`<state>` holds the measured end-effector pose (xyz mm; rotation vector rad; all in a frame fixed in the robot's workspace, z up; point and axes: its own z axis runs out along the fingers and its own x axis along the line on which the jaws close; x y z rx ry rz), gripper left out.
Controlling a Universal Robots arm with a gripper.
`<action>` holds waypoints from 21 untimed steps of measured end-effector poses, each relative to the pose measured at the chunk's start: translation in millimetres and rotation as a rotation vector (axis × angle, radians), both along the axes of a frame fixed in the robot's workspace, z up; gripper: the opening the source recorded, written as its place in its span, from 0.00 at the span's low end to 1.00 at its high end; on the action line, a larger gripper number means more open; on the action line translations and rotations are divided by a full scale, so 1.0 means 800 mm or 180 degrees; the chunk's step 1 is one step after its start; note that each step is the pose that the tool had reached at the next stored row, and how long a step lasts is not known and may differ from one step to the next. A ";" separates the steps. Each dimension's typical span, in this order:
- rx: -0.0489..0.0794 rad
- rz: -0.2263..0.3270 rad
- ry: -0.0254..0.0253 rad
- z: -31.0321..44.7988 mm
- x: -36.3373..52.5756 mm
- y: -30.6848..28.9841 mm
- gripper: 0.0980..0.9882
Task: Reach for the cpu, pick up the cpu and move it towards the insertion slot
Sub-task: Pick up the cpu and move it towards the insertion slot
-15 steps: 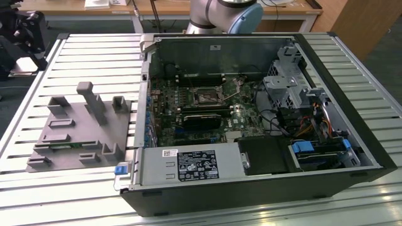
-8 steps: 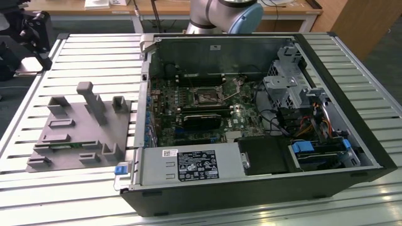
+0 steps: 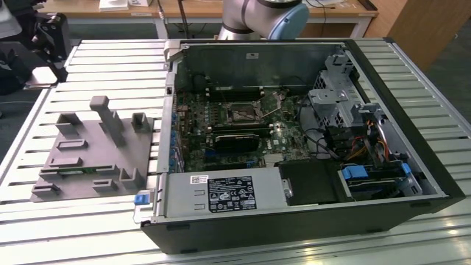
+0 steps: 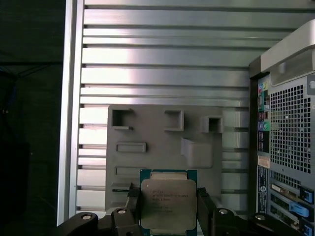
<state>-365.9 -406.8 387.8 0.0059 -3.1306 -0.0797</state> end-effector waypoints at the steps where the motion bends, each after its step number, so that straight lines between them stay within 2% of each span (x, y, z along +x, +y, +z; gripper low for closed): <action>1: 0.0000 0.0000 0.0000 0.0000 0.001 0.0000 0.50; 21: 0.0000 0.0000 -0.0001 0.0000 0.027 0.0000 0.50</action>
